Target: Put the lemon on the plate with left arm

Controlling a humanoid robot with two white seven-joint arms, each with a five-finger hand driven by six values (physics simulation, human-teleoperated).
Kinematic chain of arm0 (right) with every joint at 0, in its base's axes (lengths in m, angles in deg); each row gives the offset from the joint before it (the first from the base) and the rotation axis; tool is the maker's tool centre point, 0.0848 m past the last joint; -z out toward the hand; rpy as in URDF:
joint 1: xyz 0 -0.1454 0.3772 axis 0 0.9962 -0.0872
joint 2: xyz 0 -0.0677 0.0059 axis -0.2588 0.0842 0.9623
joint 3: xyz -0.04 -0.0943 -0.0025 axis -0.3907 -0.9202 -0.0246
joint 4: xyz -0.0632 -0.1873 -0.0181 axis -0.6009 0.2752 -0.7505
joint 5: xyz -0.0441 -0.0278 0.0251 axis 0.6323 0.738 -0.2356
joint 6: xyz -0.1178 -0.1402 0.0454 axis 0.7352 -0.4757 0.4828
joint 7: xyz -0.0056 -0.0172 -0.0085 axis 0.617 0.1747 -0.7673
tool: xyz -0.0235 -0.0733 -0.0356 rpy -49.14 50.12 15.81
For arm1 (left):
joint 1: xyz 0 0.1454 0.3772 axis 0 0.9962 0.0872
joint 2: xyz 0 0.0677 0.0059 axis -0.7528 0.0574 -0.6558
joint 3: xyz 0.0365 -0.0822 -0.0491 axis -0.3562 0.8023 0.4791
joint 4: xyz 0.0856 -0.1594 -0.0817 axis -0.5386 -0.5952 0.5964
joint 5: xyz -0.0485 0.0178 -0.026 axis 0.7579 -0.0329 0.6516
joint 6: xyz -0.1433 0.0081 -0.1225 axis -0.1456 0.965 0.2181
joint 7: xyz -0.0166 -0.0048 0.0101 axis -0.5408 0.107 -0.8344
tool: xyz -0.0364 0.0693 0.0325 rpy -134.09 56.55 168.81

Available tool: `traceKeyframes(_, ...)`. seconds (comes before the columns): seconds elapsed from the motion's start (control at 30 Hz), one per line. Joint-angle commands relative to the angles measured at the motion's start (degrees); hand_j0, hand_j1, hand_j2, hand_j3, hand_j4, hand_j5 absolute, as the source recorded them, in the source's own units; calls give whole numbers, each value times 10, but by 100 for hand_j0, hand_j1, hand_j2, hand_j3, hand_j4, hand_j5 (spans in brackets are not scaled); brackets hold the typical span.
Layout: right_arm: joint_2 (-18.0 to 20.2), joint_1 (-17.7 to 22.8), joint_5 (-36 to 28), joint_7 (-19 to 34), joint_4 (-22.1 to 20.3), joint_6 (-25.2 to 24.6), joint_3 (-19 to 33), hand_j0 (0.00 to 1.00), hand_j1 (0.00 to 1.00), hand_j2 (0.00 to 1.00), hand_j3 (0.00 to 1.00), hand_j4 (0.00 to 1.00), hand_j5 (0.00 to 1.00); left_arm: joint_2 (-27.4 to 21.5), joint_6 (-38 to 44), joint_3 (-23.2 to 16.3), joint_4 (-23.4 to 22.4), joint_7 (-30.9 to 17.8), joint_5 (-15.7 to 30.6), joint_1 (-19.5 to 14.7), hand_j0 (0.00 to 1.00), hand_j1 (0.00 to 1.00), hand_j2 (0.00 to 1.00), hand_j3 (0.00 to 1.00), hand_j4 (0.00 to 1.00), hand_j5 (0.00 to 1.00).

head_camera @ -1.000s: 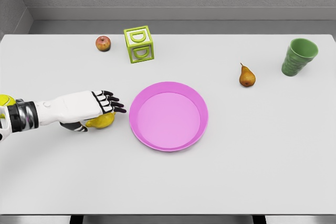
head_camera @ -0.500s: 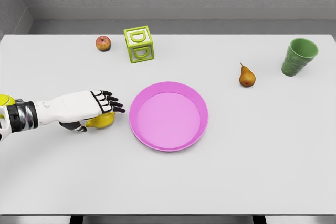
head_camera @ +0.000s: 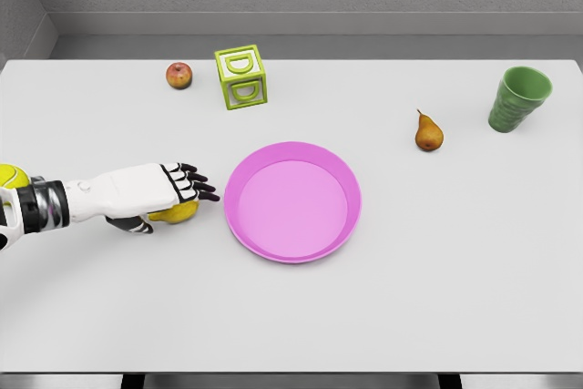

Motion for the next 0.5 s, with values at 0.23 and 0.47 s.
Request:
traceKeyframes(0.23, 0, 0, 1, 0, 0, 0, 0, 100, 100, 100, 100, 100, 100, -1, 1, 0, 0, 1, 9, 1, 85, 85, 85, 85, 85, 85)
traceKeyframes(0.47, 0, 0, 1, 0, 0, 0, 0, 100, 100, 100, 100, 100, 100, -1, 1, -2, -8, 1, 11, 1, 76, 76, 76, 76, 76, 76)
